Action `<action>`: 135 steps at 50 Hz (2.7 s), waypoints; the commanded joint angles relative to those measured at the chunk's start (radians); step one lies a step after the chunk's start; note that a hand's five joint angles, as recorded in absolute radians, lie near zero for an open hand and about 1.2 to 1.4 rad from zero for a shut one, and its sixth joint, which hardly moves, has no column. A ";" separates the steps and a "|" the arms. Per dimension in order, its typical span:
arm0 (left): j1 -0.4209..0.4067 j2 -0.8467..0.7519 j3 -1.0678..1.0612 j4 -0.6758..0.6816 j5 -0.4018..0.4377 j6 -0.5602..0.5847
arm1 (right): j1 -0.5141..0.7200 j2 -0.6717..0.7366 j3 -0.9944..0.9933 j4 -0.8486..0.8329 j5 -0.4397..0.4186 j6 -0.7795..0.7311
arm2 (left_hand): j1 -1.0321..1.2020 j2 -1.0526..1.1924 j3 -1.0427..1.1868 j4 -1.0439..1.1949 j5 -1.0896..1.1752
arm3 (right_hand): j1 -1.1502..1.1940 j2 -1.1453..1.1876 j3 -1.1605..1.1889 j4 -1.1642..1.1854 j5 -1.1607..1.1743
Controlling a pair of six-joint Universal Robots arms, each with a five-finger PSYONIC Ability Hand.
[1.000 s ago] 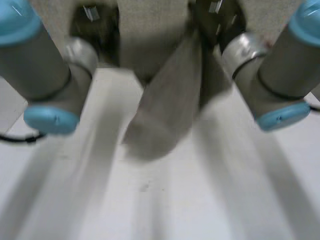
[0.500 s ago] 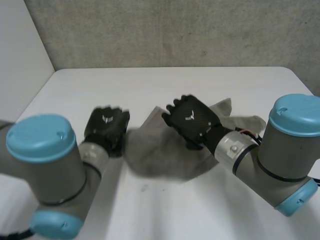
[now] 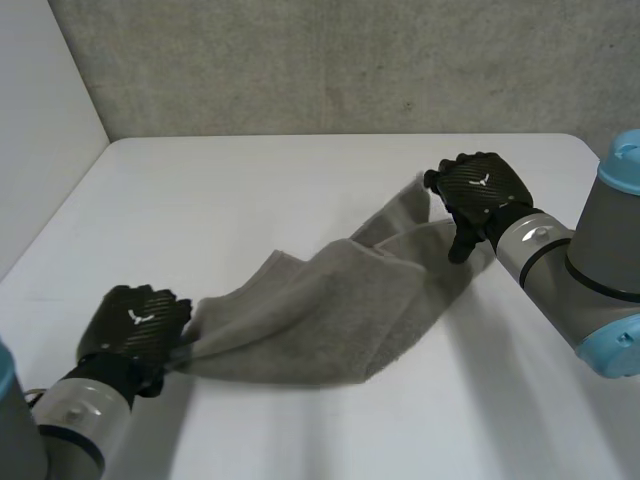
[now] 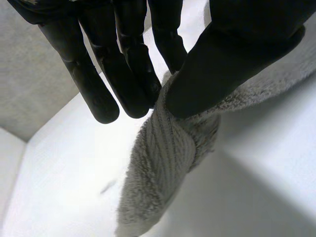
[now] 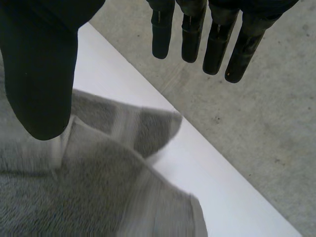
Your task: Fold the laundry
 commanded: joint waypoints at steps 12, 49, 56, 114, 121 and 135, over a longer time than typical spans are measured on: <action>0.242 -0.030 0.014 0.072 0.380 0.141 | 0.007 0.060 -0.015 0.015 -0.006 -0.007 | -0.808 -0.850 -0.848 -0.850 -0.836 | -0.027 -0.082 -0.041 -0.043 -0.027; -0.036 -1.005 1.276 -0.296 0.387 -0.113 | -0.001 0.127 -0.010 0.003 -0.009 -0.029 | -0.604 -0.646 -0.644 -0.646 -0.632 | -0.036 -0.091 -0.050 -0.052 -0.035; -0.036 -1.029 1.308 -0.320 0.385 -0.097 | -0.001 0.147 -0.010 0.003 -0.009 -0.032 | -0.093 -0.135 -0.133 -0.135 -0.121 | -0.036 -0.091 -0.050 -0.052 -0.035; -0.105 -0.271 0.816 -0.312 0.267 0.025 | -0.077 0.124 -0.279 0.311 -0.366 0.126 | 0.221 0.179 0.181 0.179 0.192 | -0.030 -0.085 -0.044 -0.046 -0.029; -0.134 0.036 0.579 -0.278 0.266 0.032 | -0.053 0.207 -0.381 0.337 -0.507 0.128 | 0.221 0.179 0.181 0.179 0.192 | -0.012 -0.067 -0.026 -0.029 -0.012; -0.165 0.220 0.406 -0.252 0.250 0.036 | 0.130 0.406 -0.508 0.277 -0.350 0.082 | 0.221 0.179 0.181 0.179 0.192 | 1.000 0.945 0.986 0.984 1.001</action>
